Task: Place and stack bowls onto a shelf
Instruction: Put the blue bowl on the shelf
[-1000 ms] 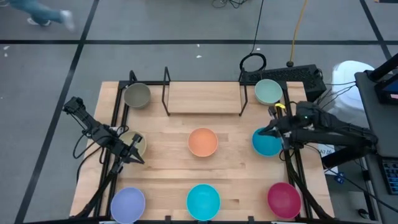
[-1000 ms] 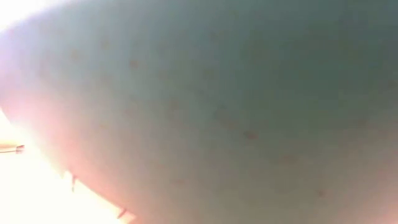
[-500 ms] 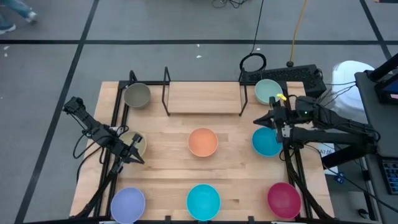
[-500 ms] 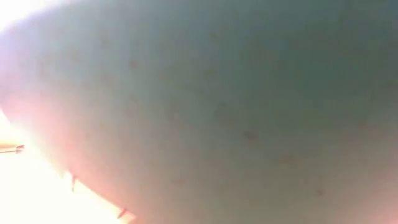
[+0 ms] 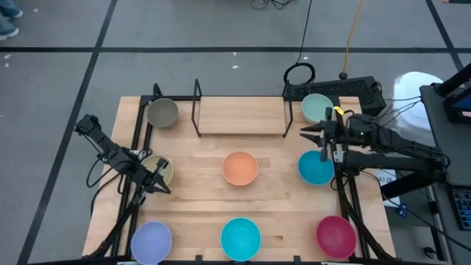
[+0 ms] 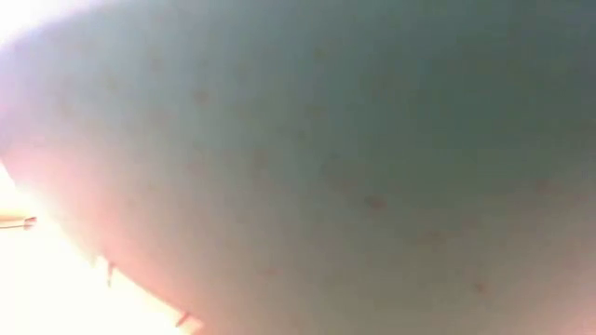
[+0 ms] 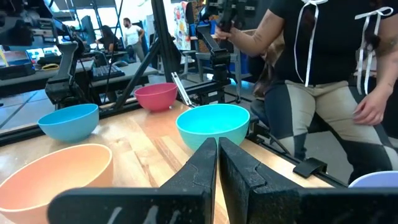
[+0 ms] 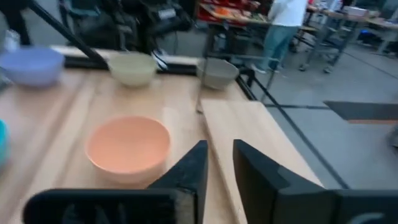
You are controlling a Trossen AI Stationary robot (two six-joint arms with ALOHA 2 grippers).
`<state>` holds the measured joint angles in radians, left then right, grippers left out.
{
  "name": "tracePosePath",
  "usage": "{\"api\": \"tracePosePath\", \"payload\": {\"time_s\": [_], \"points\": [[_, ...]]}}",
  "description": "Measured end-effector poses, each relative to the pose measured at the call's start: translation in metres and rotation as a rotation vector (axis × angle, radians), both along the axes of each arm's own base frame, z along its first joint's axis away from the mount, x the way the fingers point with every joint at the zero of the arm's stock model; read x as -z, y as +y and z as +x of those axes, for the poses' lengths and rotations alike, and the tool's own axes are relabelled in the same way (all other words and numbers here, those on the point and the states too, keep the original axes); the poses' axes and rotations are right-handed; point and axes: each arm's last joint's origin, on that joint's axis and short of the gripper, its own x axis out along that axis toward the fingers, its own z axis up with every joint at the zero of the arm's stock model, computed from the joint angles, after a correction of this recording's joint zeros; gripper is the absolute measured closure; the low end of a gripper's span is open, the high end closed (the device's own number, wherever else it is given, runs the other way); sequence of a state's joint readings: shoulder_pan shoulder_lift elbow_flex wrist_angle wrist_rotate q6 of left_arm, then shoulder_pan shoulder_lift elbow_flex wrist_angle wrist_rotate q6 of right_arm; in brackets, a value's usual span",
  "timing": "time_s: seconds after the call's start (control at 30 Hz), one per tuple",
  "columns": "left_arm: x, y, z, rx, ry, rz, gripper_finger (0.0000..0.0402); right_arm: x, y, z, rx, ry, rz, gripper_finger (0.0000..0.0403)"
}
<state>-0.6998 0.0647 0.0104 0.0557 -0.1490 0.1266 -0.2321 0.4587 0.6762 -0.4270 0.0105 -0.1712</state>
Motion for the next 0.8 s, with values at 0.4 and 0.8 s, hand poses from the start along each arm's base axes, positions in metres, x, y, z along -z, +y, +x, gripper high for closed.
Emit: {"api": "tracePosePath", "payload": {"time_s": [0.4,0.8], "points": [[0.000,0.000,0.000,0.000,0.000,0.000,0.0378,0.005,0.000,-0.011,0.067,0.308,0.045,0.0309],[0.000,0.000,0.000,0.000,0.000,0.000,0.0378,-0.019,0.004,-0.008,0.036,0.726,0.323,0.0309]]}}
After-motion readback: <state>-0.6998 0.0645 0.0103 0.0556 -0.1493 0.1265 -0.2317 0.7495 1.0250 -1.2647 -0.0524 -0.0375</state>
